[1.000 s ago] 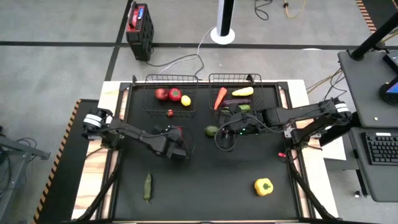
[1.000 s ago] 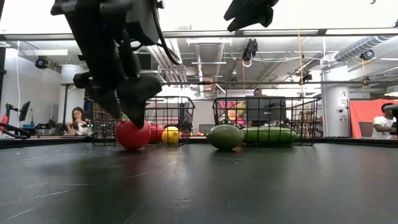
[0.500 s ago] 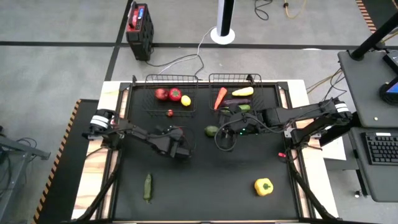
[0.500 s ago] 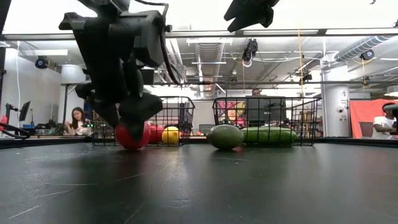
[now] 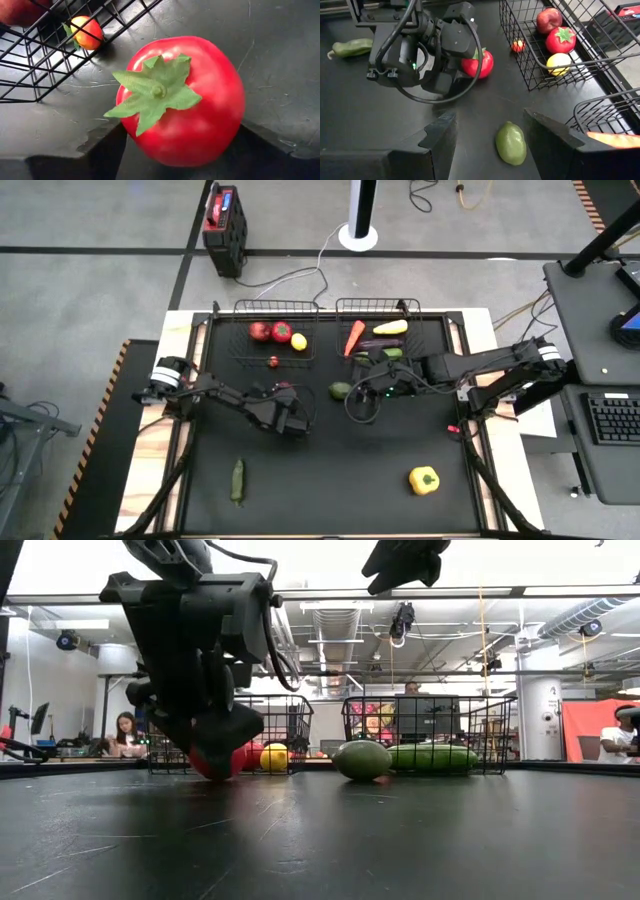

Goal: Sort produce into baskets
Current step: Put the tomato into the left wire basket

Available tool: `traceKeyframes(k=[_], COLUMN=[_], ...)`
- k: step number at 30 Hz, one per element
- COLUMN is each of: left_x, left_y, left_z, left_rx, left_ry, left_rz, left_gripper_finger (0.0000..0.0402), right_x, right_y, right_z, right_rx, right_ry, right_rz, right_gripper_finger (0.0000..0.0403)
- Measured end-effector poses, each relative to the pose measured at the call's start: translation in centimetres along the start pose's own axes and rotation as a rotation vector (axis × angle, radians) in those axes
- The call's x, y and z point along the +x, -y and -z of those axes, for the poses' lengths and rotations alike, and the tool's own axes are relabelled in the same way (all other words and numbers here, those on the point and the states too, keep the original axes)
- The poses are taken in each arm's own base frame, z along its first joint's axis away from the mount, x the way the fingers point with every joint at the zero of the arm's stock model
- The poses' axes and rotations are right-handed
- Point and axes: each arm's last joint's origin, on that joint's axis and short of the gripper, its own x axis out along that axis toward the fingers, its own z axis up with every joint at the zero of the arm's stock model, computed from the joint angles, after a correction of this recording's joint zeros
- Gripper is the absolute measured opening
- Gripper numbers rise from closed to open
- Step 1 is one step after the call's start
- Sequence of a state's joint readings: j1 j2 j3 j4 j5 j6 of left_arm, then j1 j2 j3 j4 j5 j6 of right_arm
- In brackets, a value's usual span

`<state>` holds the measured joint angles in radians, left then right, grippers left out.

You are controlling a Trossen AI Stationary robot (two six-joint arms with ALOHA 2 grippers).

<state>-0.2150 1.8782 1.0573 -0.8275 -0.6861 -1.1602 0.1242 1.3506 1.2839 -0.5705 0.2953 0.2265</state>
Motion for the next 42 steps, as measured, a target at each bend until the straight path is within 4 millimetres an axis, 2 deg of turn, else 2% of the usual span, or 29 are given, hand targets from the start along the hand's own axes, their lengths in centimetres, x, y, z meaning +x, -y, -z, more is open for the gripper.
traceKeyframes(k=[5,8,15,22,29,35,42], left_x=[-0.1,-0.8,-4.7,-9.0,-11.4,-11.6,-9.5], left_y=[0.0,0.1,-0.4,-2.8,-6.0,-9.0,-12.8], left_z=[0.0,0.1,0.0,-1.0,-2.8,-5.1,-8.7], left_rx=[0.027,0.059,0.134,0.205,0.239,0.237,0.246], left_ry=[-0.016,-0.04,-0.001,0.089,0.185,0.25,0.234], left_rz=[0.008,0.041,0.17,0.316,0.378,0.341,0.271], left_gripper_finger=[0.0267,0.0261,0.0264,0.0264,0.0264,0.0264,0.0264], right_x=[0.3,0.4,0.5,0.5,0.5,0.5,0.6], right_y=[0.0,0.0,0.0,0.0,0.0,0.0,0.0], right_z=[0.4,0.6,0.9,0.9,0.9,0.8,0.8], right_rx=[-0.002,0.005,0.0,-0.002,-0.006,-0.01,-0.009], right_ry=[-0.016,-0.022,-0.031,-0.032,-0.031,-0.026,-0.025], right_rz=[-0.004,-0.002,-0.001,-0.001,-0.001,-0.002,-0.002], right_gripper_finger=[0.0212,0.0212,0.0212,0.0212,0.0212,0.0212,0.0212])
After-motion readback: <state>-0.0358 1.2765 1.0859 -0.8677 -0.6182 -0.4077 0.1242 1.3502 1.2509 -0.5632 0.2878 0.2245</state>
